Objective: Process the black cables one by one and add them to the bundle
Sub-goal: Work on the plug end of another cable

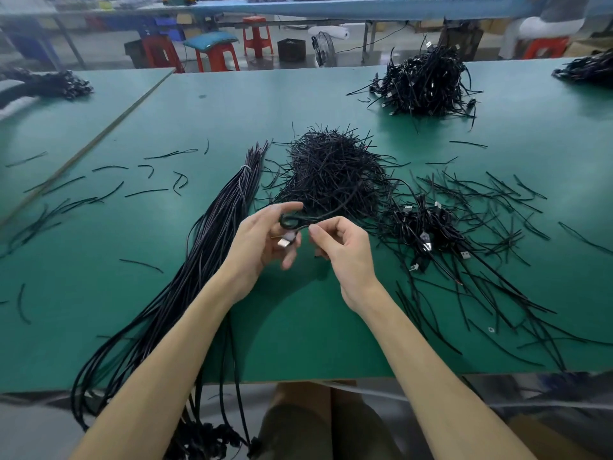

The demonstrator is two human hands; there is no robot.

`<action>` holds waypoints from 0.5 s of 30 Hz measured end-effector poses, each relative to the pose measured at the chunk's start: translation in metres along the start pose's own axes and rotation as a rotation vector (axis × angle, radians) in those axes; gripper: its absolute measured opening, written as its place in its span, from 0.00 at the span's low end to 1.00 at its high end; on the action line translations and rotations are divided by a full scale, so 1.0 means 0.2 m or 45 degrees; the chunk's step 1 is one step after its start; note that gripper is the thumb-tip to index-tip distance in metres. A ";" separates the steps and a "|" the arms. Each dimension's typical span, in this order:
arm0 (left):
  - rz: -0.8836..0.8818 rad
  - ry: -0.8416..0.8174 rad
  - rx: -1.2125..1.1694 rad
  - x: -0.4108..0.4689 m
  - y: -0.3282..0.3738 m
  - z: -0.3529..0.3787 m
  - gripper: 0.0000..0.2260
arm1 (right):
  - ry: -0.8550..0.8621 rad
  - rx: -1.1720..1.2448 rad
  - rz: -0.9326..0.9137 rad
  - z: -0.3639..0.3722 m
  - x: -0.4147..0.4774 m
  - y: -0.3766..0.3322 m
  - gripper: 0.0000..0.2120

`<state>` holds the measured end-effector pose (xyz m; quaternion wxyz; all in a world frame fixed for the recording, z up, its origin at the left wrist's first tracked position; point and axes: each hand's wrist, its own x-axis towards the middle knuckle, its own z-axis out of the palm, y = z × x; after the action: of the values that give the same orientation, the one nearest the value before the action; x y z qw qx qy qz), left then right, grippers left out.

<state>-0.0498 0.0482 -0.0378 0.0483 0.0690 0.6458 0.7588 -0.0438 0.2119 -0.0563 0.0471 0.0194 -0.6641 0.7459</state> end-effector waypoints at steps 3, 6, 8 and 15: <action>0.028 -0.145 -0.089 0.00 0.02 -0.01 0.17 | -0.015 -0.001 -0.009 -0.01 0.00 0.00 0.06; 0.097 -0.213 0.080 -0.02 0.01 -0.01 0.14 | -0.035 0.009 -0.046 -0.02 0.00 0.00 0.06; 0.135 -0.207 0.146 -0.02 0.01 -0.01 0.12 | -0.044 -0.002 -0.068 -0.02 0.00 0.00 0.08; 0.187 -0.218 0.249 -0.01 0.02 -0.01 0.27 | -0.083 0.004 -0.082 -0.01 -0.01 -0.03 0.15</action>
<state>-0.0478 0.0450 -0.0341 0.0405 0.1848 0.7034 0.6851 -0.0415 0.2137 -0.0512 0.0492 0.0652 -0.6631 0.7440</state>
